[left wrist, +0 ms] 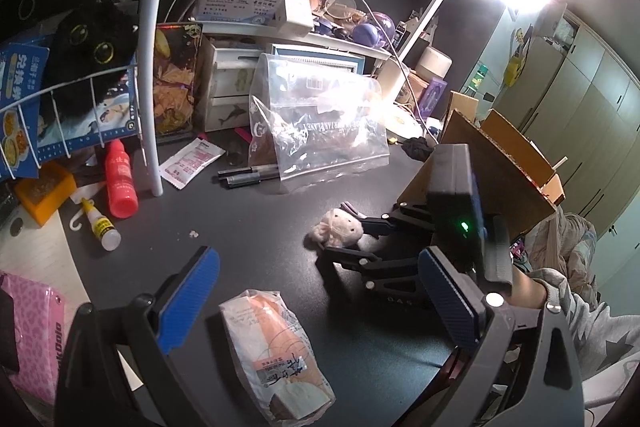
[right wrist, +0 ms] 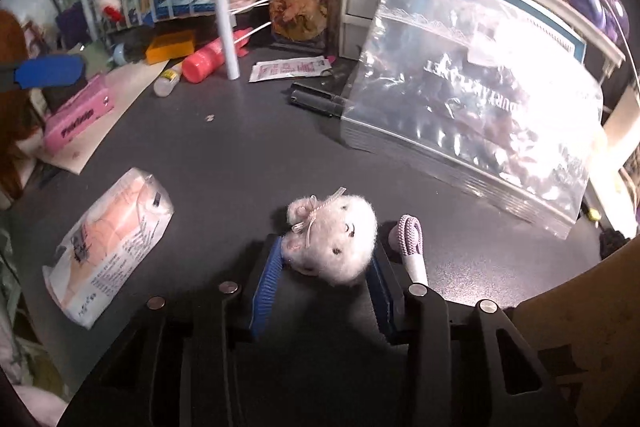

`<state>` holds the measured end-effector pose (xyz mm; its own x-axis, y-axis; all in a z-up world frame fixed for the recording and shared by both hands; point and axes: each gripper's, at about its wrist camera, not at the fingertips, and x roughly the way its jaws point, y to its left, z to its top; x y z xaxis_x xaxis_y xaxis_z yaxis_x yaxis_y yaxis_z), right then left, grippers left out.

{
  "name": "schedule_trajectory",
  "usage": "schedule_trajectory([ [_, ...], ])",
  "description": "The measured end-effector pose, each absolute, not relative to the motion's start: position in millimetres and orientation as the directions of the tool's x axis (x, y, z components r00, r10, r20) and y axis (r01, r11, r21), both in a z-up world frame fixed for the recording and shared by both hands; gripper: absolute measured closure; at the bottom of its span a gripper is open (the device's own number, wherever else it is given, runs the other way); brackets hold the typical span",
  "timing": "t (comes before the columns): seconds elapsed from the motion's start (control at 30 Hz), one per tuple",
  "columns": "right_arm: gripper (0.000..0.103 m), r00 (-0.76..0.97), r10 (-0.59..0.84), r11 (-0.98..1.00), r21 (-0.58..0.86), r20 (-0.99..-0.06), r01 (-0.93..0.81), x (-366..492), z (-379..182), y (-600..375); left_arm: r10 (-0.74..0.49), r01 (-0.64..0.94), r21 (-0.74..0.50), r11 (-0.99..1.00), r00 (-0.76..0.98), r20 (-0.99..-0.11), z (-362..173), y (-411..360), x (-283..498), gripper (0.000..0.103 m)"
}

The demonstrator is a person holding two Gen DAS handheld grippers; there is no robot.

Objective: Organize objects
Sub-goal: 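Grasp the white fluffy plush with the ribbon using the right gripper, then close the left gripper on the fluffy plush while the right gripper holds it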

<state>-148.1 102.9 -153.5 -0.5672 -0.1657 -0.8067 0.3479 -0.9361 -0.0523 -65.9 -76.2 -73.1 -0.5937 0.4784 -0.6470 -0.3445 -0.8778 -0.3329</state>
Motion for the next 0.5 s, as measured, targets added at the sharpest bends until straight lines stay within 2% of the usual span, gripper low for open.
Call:
schedule_trajectory([
  [0.3, 0.067, -0.597, -0.285, -0.896, -0.012, -0.75, 0.443, -122, -117, 84, 0.501, -0.371, -0.34, -0.864, -0.566, -0.655, -76, -64, -68, 0.004],
  [0.43, 0.067, -0.627, -0.315, -0.87, -0.047, -0.712, 0.49, -104, -92, 72, 0.52, -0.391, -0.349, -0.852, -0.557, -0.647, -72, -59, -69, 0.005],
  [0.5, 0.067, -0.64, -0.333, -0.857, -0.06, -0.692, 0.511, -94, -80, 68, 0.543, -0.407, -0.364, -0.838, -0.549, -0.635, -69, -58, -69, 0.017],
])
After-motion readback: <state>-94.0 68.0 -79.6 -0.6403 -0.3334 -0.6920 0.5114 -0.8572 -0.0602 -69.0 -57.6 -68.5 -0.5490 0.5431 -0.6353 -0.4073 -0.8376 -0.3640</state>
